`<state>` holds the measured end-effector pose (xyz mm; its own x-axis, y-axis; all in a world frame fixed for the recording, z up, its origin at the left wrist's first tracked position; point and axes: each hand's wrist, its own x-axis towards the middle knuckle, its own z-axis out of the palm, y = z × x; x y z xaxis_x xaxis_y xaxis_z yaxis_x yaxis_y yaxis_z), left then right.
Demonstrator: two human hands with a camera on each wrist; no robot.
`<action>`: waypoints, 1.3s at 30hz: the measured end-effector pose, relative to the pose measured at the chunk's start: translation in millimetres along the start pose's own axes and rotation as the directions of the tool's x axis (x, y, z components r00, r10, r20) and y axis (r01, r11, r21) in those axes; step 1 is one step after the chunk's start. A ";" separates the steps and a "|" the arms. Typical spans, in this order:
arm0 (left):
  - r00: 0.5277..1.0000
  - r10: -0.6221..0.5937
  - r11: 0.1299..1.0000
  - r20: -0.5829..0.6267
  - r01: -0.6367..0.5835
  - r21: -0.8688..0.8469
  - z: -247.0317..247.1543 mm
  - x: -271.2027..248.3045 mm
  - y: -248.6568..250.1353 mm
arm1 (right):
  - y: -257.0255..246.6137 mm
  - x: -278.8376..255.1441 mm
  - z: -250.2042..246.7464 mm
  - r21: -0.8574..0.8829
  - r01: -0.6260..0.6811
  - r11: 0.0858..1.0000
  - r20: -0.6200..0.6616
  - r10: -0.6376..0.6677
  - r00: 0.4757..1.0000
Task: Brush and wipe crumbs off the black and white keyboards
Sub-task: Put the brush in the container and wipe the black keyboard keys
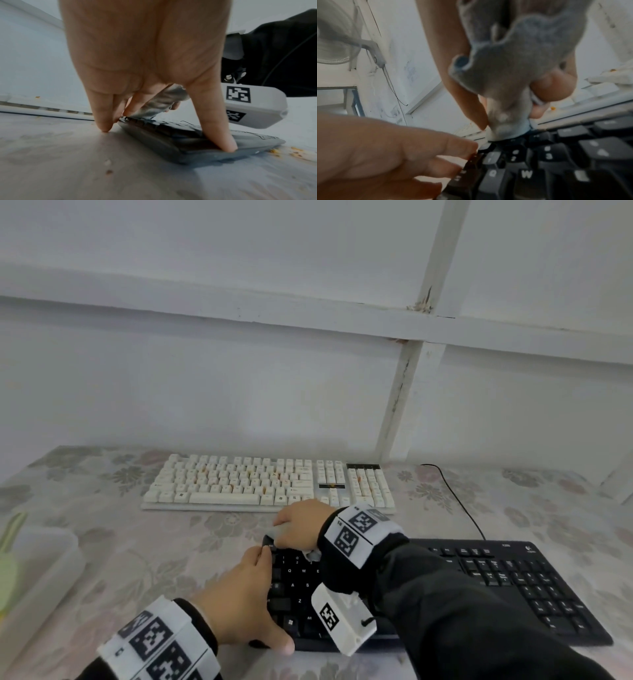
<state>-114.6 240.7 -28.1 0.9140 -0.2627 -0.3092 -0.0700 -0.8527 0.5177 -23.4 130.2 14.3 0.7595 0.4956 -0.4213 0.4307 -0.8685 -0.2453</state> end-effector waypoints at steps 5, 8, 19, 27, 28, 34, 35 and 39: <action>1.000 0.000 0.999 -0.013 -0.001 -0.035 0.8 0.1 -0.6 | 14.2 3.4 -2.9 -0.181 -0.026 0.983 0.000 0.027 1.000; 1.000 0.002 0.999 -0.016 -0.002 -0.043 2.8 1.9 -3.3 | 37.9 -5.5 -7.0 -0.208 -0.072 0.975 0.003 0.075 0.997; 0.999 0.026 0.996 -0.032 -0.029 -0.079 3.5 3.3 -5.0 | 181.4 -86.4 -15.4 -0.104 -0.391 0.915 -0.046 0.388 0.920; 0.999 -0.021 0.995 -0.038 0.017 -0.101 0.4 -2.2 -1.3 | 191.7 -85.7 -31.8 -0.219 -0.503 0.836 -0.032 0.509 0.860; 0.999 -0.023 0.994 -0.039 0.019 -0.105 0.0 -2.5 -0.8 | 178.4 -79.3 -33.5 -0.217 -0.468 0.857 -0.048 0.469 0.882; 0.999 -0.027 0.994 -0.030 0.023 -0.110 -2.6 -5.7 0.3 | 67.2 -29.4 -24.2 -0.035 -0.110 0.993 -0.048 0.108 0.993; 0.999 -0.029 0.993 -0.023 0.027 -0.114 -3.0 -5.9 0.1 | 50.7 -20.5 -22.0 -0.004 -0.063 0.998 -0.046 0.063 0.997; 1.000 -0.028 0.996 -0.010 0.027 -0.090 -5.6 -7.1 2.2 | 8.3 7.5 -12.3 -0.076 0.009 0.997 -0.064 -0.014 0.998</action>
<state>-119.1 243.3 -20.3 0.9195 -0.2344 -0.3157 -0.0090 -0.8152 0.5791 -8.1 126.7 19.8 0.7834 0.5061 -0.3608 0.4730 -0.8620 -0.1822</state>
